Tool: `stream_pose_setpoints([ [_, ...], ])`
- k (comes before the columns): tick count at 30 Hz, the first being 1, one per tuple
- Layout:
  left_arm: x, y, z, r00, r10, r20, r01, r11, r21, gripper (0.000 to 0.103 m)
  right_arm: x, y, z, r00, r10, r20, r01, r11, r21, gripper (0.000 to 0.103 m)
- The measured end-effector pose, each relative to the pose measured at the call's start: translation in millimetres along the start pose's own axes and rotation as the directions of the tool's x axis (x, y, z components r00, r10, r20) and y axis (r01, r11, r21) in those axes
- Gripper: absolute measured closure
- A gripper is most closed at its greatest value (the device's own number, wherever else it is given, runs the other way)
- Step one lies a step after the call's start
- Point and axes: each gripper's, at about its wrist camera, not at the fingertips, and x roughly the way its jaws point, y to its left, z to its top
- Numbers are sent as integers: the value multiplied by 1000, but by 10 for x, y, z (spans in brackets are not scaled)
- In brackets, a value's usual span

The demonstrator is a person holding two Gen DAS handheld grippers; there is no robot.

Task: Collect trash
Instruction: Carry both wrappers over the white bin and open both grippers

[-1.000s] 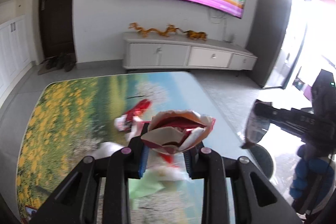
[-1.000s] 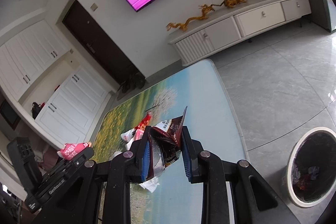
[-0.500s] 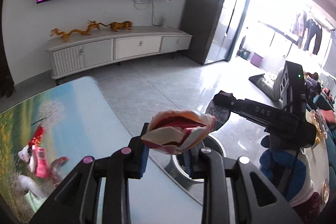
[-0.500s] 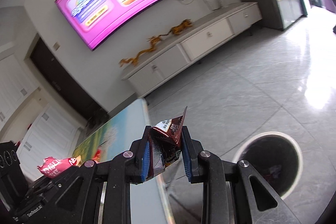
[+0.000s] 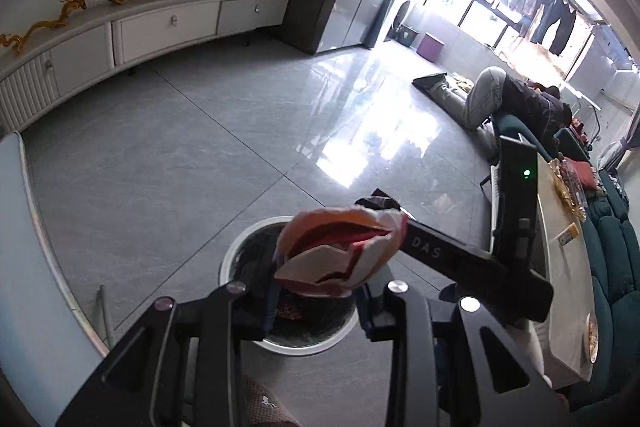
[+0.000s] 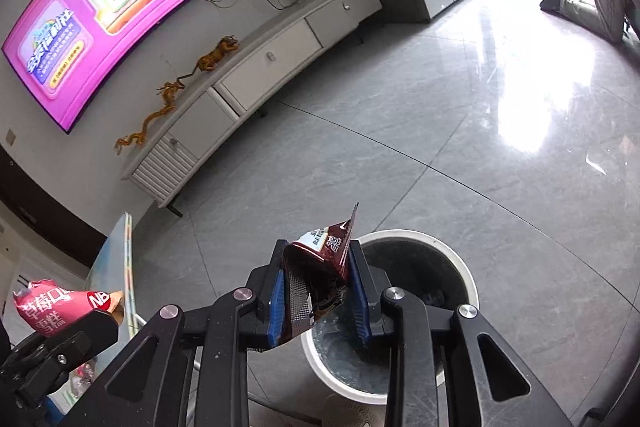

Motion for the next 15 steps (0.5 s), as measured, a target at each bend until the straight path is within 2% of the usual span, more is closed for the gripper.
stream_pose_setpoints([
  [1,84,0,35,1000,-11,-11,11,1000,-3,63,64,-76,6,1000,-11,-8,11,1000,14,72],
  [2,188,12,81,999,-24,-22,23,1000,-7,50,109,-138,4,1000,-24,-14,24,999,25,69],
  [4,328,19,141,999,-38,-33,38,999,-14,40,204,-270,18,998,-56,-25,57,997,47,61],
  [9,463,140,197,998,-33,-60,31,999,-34,40,309,-446,29,995,-94,-44,98,991,87,59],
  [12,288,242,200,999,33,-26,-33,999,-29,40,329,-452,86,995,-91,-48,95,992,88,59],
  [15,-60,441,135,993,115,25,-113,993,-45,40,287,-267,115,997,-60,-45,63,996,58,59],
])
